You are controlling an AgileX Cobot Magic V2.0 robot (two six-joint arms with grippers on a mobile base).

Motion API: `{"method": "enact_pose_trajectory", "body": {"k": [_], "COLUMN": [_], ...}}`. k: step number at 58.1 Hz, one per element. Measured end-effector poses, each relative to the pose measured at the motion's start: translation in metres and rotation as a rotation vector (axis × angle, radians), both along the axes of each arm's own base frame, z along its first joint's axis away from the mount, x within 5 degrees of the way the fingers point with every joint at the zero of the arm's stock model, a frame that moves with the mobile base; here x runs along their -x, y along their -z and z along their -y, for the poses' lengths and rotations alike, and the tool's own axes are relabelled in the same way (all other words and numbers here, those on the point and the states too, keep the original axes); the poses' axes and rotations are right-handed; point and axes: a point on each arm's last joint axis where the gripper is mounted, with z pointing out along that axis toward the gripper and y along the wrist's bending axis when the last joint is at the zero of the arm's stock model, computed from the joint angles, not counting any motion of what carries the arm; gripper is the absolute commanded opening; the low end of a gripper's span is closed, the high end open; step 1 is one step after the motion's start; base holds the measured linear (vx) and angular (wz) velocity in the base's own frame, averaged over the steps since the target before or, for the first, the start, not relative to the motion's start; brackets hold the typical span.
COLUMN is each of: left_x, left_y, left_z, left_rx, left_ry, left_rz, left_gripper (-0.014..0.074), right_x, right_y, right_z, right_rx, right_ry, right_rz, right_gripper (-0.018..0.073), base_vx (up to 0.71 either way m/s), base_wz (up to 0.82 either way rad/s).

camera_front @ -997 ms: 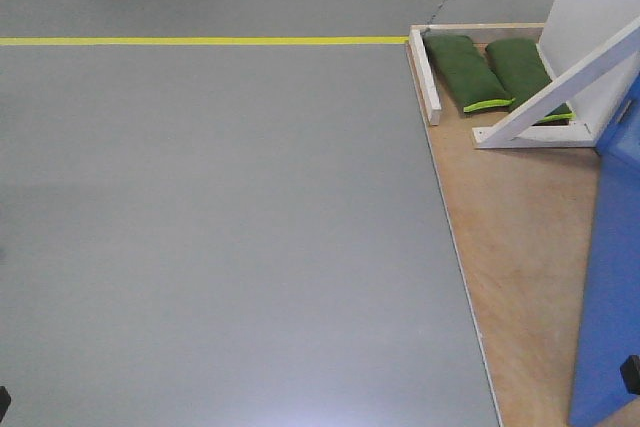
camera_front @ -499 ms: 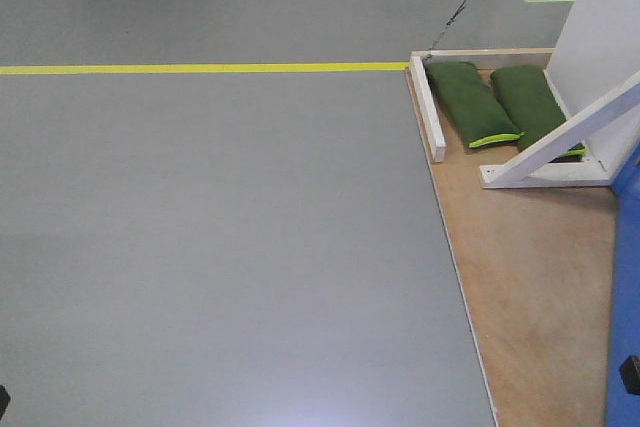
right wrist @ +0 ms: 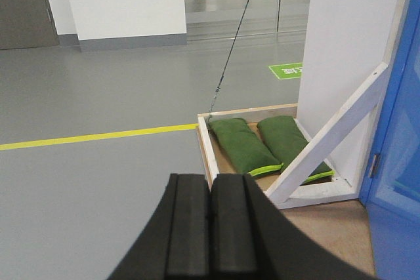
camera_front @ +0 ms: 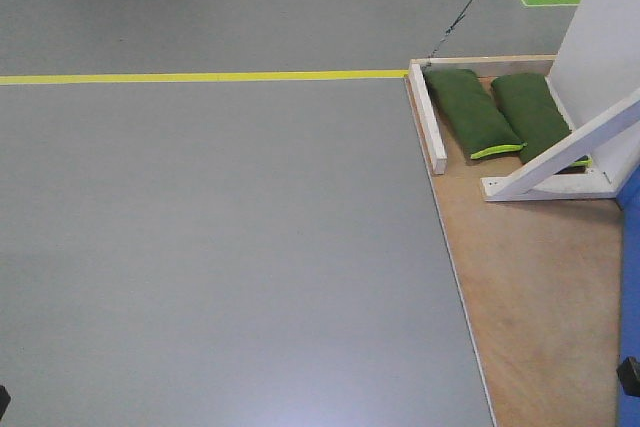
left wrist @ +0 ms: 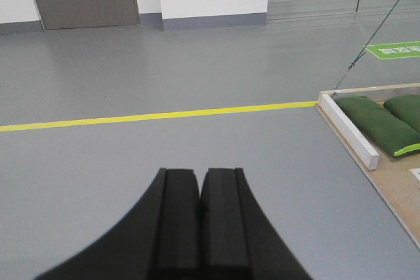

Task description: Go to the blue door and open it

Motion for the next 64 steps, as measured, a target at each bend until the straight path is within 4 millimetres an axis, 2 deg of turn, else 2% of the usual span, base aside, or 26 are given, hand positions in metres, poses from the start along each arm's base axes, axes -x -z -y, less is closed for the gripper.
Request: {"method": "enact_pose_trajectory", "body": {"k": [40,45,54,64], "left_x": [0.000,0.000,0.000,0.000], "left_y": [0.000,0.000,0.000,0.000], "left_z": [0.000,0.000,0.000,0.000], "left_rx": [0.000,0.000,0.000,0.000], "left_ry": [0.000,0.000,0.000,0.000], "left_rz": [0.000,0.000,0.000,0.000], "left_gripper": [0.0073,0.0073,0.0073,0.0073], "right_x": [0.001,0.000,-0.001,0.010], "right_y": [0.003,-0.002,-0.027,-0.084], "right_z": [0.000,0.000,-0.002,-0.004], "right_rx": [-0.003,0.001,0.015,-0.010], "right_ry": [0.004,-0.002,-0.025,-0.033], "right_rz": [-0.032,0.017,0.225,0.429], "right_gripper": [0.0008,0.0008,0.0008,0.0008], "base_vx": [0.01,0.00,0.00,0.00], "base_wz": [0.00,0.00,0.00,0.00]}}
